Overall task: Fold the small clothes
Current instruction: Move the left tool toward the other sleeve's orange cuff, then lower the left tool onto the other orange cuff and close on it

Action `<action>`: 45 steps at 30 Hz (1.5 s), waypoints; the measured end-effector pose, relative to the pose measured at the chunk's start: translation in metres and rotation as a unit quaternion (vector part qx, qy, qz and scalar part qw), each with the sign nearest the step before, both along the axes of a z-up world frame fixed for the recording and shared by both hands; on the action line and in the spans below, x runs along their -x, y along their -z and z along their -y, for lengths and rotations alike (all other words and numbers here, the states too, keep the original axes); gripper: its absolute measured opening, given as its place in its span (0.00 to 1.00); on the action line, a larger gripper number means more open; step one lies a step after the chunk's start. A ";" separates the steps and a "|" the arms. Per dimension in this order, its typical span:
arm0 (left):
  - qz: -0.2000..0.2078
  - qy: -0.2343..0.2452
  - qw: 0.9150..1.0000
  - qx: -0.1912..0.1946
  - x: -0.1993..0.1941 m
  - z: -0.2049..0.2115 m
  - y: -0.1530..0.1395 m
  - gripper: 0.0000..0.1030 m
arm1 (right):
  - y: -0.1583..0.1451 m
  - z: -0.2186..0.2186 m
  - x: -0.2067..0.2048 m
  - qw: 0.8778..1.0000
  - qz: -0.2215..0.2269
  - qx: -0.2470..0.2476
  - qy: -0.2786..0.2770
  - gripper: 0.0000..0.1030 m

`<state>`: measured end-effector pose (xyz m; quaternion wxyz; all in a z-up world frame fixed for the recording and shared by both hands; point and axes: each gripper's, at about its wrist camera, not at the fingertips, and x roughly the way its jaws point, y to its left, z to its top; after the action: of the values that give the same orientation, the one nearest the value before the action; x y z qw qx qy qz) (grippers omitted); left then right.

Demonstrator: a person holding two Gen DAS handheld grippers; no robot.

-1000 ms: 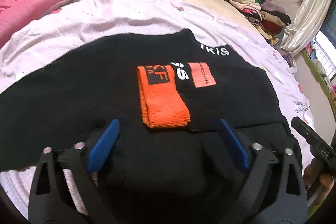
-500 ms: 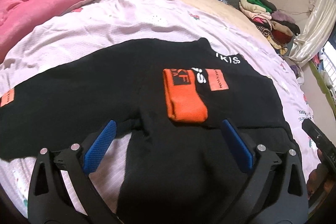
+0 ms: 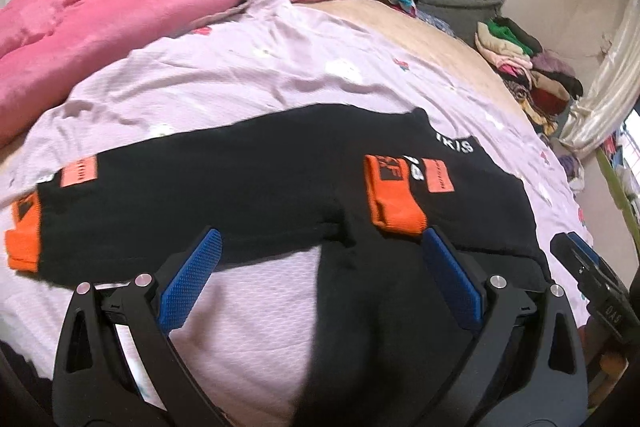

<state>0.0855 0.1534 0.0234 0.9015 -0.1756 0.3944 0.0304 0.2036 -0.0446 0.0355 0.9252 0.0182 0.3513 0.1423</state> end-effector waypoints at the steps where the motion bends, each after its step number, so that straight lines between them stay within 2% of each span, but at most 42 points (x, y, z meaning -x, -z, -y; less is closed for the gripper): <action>1: 0.001 -0.005 1.000 0.001 0.003 -0.005 -0.001 0.91 | -0.002 -0.006 0.000 1.000 0.002 0.001 -0.004 0.96; 11: 0.001 -0.047 0.999 0.013 0.023 -0.043 -0.002 0.91 | -0.011 -0.055 0.006 0.998 0.013 0.015 -0.058 0.96; 23: -0.007 -0.089 0.995 0.033 0.042 -0.080 0.006 0.91 | -0.007 -0.110 0.006 0.993 0.007 0.033 -0.117 0.96; 34: -0.027 -0.155 0.986 0.062 0.060 -0.126 0.023 0.91 | 0.002 -0.159 0.005 0.987 -0.014 0.036 -0.158 0.96; 45: -0.053 -0.180 0.979 0.081 0.073 -0.155 0.039 0.91 | 0.010 -0.207 0.014 0.977 -0.019 0.046 -0.206 0.96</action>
<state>0.0127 0.3080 -0.0154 0.8420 -0.3141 0.4045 0.1697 0.1896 0.1626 0.0257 0.8688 -0.0943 0.3716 0.3135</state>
